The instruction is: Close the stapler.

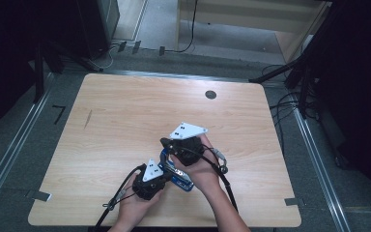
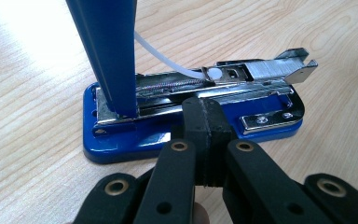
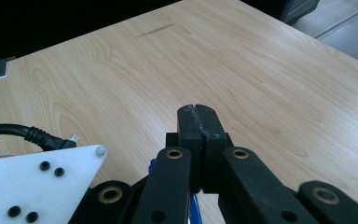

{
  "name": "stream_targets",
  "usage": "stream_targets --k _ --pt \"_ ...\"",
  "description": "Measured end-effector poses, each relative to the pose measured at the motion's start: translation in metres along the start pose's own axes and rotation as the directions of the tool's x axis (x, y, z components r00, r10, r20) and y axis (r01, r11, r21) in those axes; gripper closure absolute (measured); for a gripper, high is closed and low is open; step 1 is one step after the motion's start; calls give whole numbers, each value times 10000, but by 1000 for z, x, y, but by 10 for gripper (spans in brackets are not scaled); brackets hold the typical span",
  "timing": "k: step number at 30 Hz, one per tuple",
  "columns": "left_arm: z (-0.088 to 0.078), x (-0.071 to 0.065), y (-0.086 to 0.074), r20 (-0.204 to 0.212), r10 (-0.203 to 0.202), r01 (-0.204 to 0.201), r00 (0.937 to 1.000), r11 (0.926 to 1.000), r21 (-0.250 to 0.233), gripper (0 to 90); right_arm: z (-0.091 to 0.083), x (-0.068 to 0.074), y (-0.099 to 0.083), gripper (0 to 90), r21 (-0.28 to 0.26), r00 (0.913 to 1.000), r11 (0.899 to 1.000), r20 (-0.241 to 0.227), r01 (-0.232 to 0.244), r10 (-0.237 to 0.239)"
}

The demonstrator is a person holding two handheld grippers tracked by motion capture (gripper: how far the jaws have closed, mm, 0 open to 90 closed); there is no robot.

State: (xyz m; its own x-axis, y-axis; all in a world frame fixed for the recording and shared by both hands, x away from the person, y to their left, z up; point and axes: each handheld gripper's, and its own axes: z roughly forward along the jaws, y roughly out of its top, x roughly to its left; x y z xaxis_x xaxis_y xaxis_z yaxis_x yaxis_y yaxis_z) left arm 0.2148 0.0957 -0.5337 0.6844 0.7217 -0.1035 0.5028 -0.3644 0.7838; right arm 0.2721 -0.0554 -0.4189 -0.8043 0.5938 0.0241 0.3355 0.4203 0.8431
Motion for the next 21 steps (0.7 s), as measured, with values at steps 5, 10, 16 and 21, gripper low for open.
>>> stream_targets --k 5,10,16,21 --pt "0 0 0 -3 6 -6 10000 10000 3 900 2 3 -1 900 88 9999 9999 -77 143 -143" --pt "0 0 0 3 4 -4 10000 10000 6 900 1 3 -3 900 74 9999 9999 -96 134 -133" --pt "0 1 0 -2 -23 23 10000 10000 -12 900 -6 4 -8 900 34 9999 9999 -59 121 -121" --pt "0 0 0 -5 -31 31 10000 10000 -14 900 -11 5 -17 900 57 9999 9999 -17 113 -113"
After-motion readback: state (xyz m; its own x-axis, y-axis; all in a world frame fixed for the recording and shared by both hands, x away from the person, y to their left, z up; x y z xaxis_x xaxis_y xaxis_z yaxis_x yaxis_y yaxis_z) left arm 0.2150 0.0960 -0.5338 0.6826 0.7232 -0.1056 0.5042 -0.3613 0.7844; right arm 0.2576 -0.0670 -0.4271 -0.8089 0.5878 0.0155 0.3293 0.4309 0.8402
